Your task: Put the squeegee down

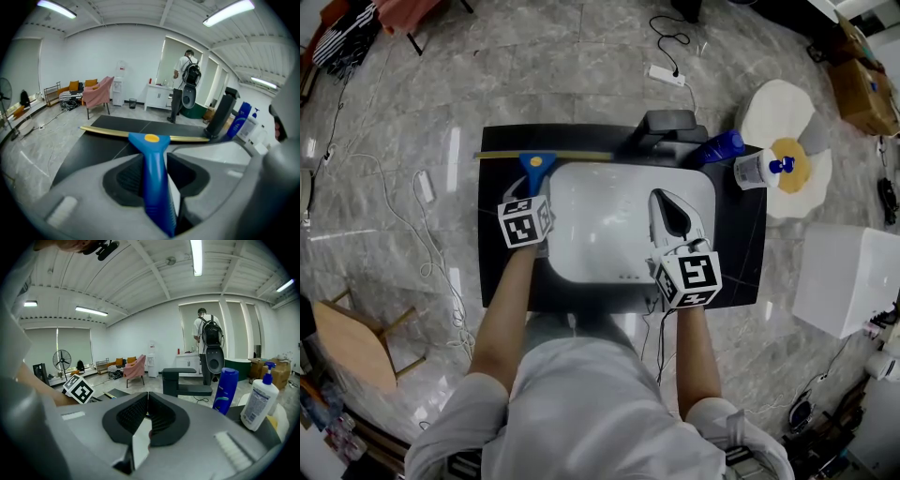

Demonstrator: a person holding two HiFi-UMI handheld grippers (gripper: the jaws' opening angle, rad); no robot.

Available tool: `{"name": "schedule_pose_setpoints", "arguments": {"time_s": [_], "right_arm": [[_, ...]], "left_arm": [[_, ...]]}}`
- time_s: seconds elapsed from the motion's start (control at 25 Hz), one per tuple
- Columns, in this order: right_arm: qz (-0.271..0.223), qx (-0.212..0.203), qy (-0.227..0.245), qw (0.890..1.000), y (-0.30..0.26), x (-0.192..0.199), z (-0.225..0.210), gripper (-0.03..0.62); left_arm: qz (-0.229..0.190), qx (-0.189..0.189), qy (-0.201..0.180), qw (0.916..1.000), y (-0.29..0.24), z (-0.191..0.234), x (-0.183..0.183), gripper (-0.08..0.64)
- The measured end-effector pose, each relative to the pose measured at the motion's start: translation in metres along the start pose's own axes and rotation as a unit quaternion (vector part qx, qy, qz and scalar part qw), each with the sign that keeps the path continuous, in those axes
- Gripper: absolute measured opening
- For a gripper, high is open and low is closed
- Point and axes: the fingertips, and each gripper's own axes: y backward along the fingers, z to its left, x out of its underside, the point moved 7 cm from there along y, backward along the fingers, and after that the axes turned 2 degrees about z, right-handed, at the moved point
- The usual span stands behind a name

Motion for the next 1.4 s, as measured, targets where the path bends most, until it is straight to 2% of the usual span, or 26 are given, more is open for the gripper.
{"name": "schedule_pose_setpoints", "arguments": {"time_s": [0.24, 0.48, 0.72, 1.04, 1.4], "right_arm": [[-0.005, 0.001, 0.004, 1.0, 0.007, -0.003, 0.006, 0.005], [-0.009, 0.003, 0.002, 1.0, 0.018, -0.006, 0.017, 0.005], [-0.016, 0.005, 0.009, 1.0, 0.031, -0.013, 0.032, 0.005], [-0.032, 0.004, 0.019, 0.999, 0.051, -0.022, 0.055, 0.005], [-0.053, 0.007, 0.012, 0.998, 0.076, -0.03, 0.071, 0.005]], "left_arm": [[-0.002, 0.008, -0.01, 0.9999, 0.01, -0.002, 0.005, 0.189], [-0.018, 0.013, -0.021, 0.9995, 0.031, 0.003, 0.008, 0.196], [-0.028, 0.014, -0.017, 0.9994, 0.056, 0.008, 0.014, 0.196], [-0.063, 0.015, -0.02, 0.9977, 0.094, 0.012, 0.006, 0.172], [-0.092, -0.003, -0.023, 0.9955, 0.14, 0.019, -0.002, 0.115]]}}
